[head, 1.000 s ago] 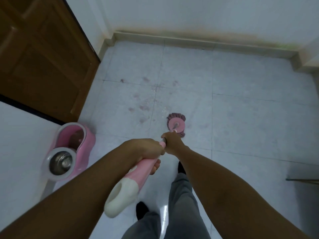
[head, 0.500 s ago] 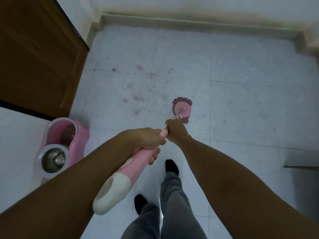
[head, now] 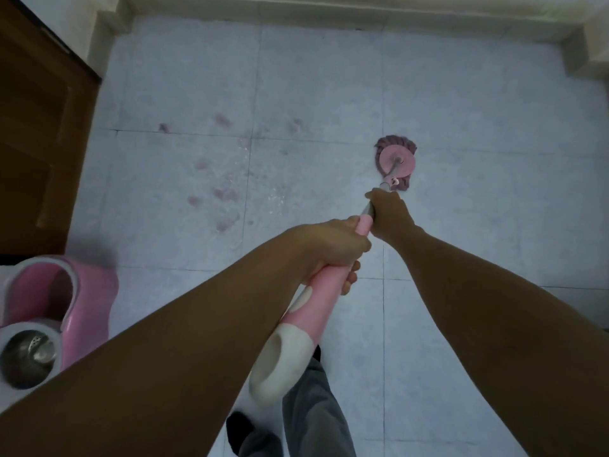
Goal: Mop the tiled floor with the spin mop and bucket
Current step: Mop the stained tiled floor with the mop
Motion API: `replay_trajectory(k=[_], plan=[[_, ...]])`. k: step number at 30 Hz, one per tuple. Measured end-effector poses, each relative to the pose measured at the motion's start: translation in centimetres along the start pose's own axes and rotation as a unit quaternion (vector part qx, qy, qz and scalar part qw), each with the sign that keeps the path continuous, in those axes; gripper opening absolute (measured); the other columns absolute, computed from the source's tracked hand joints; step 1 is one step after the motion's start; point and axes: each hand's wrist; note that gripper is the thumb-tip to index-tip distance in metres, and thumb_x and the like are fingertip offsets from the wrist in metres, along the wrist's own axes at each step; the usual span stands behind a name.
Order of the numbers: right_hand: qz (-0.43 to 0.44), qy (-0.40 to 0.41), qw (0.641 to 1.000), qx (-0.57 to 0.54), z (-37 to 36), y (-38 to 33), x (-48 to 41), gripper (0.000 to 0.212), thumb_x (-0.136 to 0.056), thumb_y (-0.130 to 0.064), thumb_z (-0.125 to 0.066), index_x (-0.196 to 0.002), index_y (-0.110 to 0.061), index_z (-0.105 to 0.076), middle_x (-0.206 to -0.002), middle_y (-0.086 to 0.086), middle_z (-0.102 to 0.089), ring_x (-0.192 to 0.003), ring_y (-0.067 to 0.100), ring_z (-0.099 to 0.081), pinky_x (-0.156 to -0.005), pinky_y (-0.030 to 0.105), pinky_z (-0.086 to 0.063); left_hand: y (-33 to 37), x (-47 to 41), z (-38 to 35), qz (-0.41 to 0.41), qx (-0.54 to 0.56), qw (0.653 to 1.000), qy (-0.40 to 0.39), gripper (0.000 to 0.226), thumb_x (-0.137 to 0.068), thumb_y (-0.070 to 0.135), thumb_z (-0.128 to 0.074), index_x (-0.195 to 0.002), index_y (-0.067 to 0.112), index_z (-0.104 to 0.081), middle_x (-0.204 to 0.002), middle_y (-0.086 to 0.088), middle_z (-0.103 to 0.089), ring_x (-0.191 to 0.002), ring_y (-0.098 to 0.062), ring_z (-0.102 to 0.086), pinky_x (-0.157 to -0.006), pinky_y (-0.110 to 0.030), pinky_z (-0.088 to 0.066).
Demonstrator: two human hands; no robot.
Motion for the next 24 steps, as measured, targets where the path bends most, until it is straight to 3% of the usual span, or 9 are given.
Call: replay_trajectory(k=[4,11,20,24], plan=[[-0.007,-0.003,1.000,0.003,-0.1,1.1,-0.3,0.032,-0.076,0.002,-0.064,-0.108,0.004,-0.063,-0.105,0.018,-0.066,-0.095,0.039,-0.063,-0.078,0.042,-0.052,0.1,-0.7,-0.8,0.003,-0.002,1.000,-0.007,0.045,-0.100,0.024,-0.044,-0.140,0.041,-0.036,-0.080,-0.009,-0.052,-0.048,-0.015,-0.052,-0.044,-0.023,-0.049],[-0.019,-0.013,1.000,-0.011,-1.6,-2.4,5.6,0.032,-0.079,0.000,-0.065,-0.111,0.003,-0.063,-0.109,0.019,-0.067,-0.101,0.037,-0.064,-0.085,0.042,-0.052,-4.4,3.4,-1.0,0.019,-0.016,1.000,-0.003,0.053,-0.100,0.025,-0.045,-0.147,0.044,-0.029,-0.084,-0.010,-0.055,-0.054,-0.014,-0.054,-0.046,-0.024,-0.050],[-0.025,-0.040,0.997,-0.057,-8.0,-13.4,20.5,0.039,-0.084,-0.005,-0.062,-0.123,-0.001,-0.060,-0.121,0.018,-0.064,-0.113,0.034,-0.060,-0.096,0.040,-0.048,-18.9,15.4,0.3,0.032,-0.048,0.998,0.018,0.054,-0.100,0.026,-0.049,-0.149,0.039,-0.029,-0.085,-0.011,-0.057,-0.060,-0.016,-0.055,-0.056,-0.030,-0.052],[0.019,-0.059,0.996,-0.062,-11.2,-21.0,25.6,0.032,-0.084,-0.005,-0.061,-0.116,0.001,-0.062,-0.119,0.019,-0.065,-0.112,0.034,-0.059,-0.094,0.039,-0.048,-26.0,22.0,2.5,0.033,-0.004,0.998,0.045,0.037,-0.100,0.024,-0.047,-0.135,0.034,-0.042,-0.076,-0.009,-0.054,-0.053,-0.015,-0.051,-0.044,-0.022,-0.048]])
Point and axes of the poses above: each hand's wrist, its own x-axis away from the middle knuckle, its own z-axis out of the back of the hand, y = z × x
